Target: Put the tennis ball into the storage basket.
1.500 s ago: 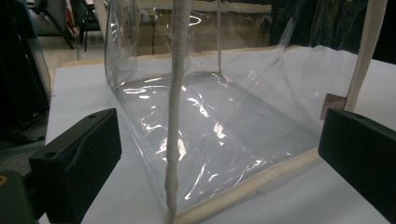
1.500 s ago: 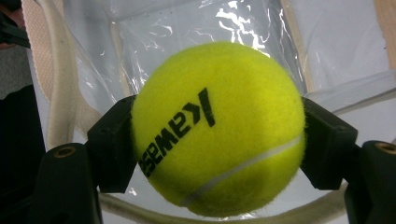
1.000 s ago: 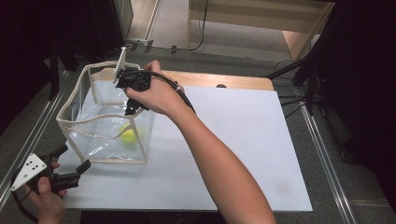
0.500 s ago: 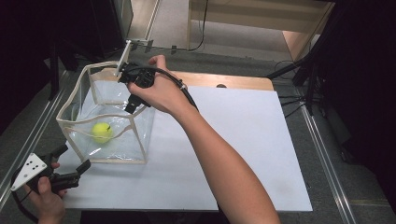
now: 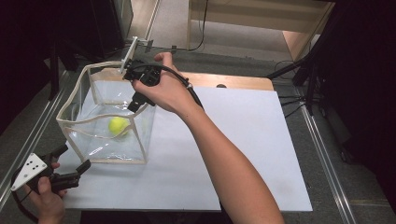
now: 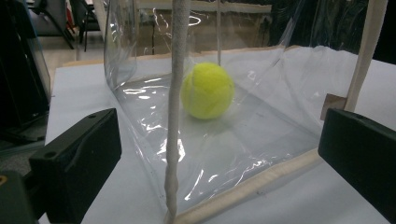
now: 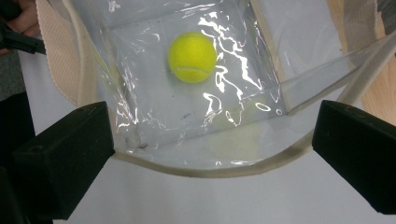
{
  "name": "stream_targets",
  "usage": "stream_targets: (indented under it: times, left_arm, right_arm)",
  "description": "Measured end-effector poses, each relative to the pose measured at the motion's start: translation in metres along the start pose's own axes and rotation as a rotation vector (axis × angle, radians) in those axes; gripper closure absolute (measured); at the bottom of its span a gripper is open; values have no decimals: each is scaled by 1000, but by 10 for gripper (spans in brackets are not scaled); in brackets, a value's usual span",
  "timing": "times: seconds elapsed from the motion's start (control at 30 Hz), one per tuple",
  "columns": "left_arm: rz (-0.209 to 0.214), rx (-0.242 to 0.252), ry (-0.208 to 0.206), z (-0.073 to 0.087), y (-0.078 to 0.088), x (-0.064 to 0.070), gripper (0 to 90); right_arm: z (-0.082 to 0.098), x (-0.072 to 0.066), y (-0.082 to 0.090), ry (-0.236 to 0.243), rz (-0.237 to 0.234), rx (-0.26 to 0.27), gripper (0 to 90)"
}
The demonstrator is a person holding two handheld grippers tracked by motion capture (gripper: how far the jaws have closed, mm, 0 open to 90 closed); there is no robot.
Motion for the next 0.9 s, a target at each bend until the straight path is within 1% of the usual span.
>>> stream_targets:
  times: [0.1,0.2,0.23,0.37,0.63,0.83,0.87,0.9]
  left_arm:
    - [-1,0,0,0,0,0,0]
    - [-1,-8,-3,0,0,0,0]
    - [-2,-10,-4,0,0,0,0]
    - [-2,-10,-3,0,0,0,0]
    - [-3,-12,-5,0,0,0,0]
    - [-3,-10,-4,0,0,0,0]
    - [-2,-6,-4,0,0,0,0]
    - [-3,-6,-5,0,0,0,0]
  right_arm:
    - [3,1,1,0,1,-1,0]
    - [7,2,2,-12,4,-2,0]
    - [9,3,3,-7,7,-6,0]
    - [16,4,5,-12,7,-3,0]
    - [24,5,7,-19,9,5,0]
    - [32,7,5,-20,5,1,0]
    - [33,6,4,-26,2,2,0]
    - [34,7,3,-20,5,1,0]
Point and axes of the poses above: each handheld gripper's, and its own axes: y roughly backward along the jaws, z roughly out of its underside, x roughly to its right, the point moved 5 cm from there along -y, roughly forward along the jaws, and after that the axes turned 1 degree about z, right-handed, at the moved point
